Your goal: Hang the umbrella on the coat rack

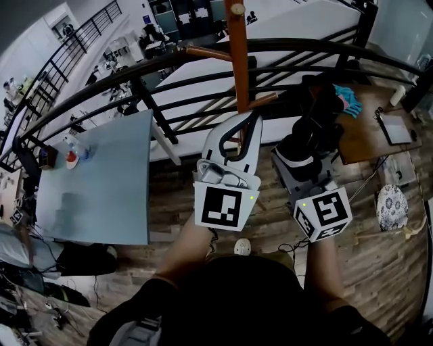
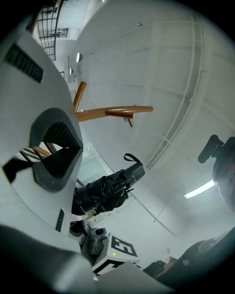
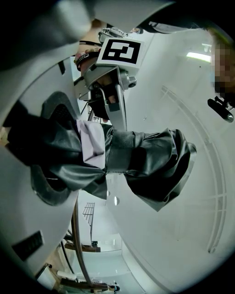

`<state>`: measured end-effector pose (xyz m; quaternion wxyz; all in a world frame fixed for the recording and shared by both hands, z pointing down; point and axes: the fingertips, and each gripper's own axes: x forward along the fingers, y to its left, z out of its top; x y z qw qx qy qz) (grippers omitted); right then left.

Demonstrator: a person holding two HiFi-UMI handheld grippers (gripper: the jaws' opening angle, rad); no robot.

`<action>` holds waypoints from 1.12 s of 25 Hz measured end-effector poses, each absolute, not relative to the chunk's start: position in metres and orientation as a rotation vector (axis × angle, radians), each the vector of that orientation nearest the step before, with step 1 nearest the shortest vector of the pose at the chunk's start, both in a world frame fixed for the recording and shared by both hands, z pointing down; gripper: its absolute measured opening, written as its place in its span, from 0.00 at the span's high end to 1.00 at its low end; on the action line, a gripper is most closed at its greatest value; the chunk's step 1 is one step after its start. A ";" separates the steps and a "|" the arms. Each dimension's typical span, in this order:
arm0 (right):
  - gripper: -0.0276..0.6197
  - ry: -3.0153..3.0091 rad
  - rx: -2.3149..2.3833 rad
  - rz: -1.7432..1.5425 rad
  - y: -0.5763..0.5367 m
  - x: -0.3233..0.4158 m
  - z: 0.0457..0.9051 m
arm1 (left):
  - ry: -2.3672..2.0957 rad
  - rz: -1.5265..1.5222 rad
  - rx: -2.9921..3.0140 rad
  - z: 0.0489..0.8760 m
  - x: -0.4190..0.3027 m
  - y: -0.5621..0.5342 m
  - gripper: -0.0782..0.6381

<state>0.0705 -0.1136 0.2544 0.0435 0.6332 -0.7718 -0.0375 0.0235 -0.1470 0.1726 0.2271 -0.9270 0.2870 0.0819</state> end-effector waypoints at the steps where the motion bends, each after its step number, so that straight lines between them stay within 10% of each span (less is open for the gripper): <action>1: 0.59 -2.358 1.937 -0.116 -0.115 0.070 0.255 | 0.787 0.230 -2.548 0.171 0.023 -0.148 0.87; 28: 0.59 -2.341 1.908 -0.018 -0.137 0.096 0.287 | 0.878 0.189 -2.581 0.195 0.037 -0.180 0.87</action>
